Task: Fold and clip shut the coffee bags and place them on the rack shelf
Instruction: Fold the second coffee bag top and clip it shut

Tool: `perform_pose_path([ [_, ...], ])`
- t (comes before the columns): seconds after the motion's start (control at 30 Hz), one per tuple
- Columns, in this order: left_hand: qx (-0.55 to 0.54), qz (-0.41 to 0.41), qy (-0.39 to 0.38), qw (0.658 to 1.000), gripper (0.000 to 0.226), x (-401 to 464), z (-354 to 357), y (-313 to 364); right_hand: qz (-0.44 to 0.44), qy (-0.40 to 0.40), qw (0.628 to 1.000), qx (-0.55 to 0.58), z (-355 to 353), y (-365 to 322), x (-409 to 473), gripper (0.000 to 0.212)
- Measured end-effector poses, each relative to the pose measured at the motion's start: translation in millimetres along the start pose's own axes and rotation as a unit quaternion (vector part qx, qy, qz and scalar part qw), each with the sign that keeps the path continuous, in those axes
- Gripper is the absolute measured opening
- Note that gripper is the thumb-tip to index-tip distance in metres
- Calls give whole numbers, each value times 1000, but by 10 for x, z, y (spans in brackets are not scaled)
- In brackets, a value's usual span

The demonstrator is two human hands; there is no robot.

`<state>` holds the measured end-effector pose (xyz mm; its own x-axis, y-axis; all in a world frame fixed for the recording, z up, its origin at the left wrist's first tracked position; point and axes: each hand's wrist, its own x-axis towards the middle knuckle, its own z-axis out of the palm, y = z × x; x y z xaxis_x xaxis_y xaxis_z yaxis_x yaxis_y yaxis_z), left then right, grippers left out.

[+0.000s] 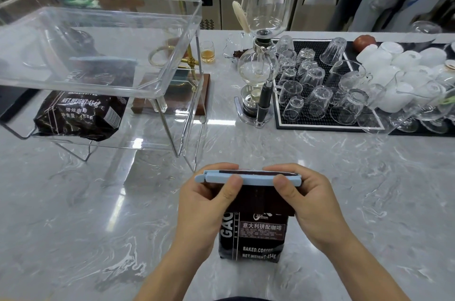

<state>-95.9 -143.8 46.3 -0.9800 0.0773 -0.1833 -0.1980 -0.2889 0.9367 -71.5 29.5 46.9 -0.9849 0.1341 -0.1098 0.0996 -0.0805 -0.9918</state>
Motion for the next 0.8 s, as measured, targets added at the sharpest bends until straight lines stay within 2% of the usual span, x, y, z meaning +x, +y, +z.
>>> perform_pose_path([
  [0.1,1,15,9,1000,16,3,26,-24,-18,25,999,-9,31,12,-21,30],
  [0.23,-14,29,2,999,12,-5,32,-32,-69,31,996,-39,51,19,-39,48],
  [0.37,-21,67,-19,997,14,-28,36,58,-111,27,993,-32,28,-91,-63,45],
  [0.47,-11,112,-43,993,29,-26,23,102,-145,22,989,-29,21,-123,-68,37],
  [0.53,3,122,-47,991,30,0,4,30,-146,22,988,-36,30,-24,-35,36],
  [0.73,20,98,-75,992,46,30,-46,-226,-127,-6,992,-24,-46,268,-38,48],
  [0.8,50,90,-98,990,56,33,-75,-321,-127,-11,991,-42,-23,366,-67,59],
])
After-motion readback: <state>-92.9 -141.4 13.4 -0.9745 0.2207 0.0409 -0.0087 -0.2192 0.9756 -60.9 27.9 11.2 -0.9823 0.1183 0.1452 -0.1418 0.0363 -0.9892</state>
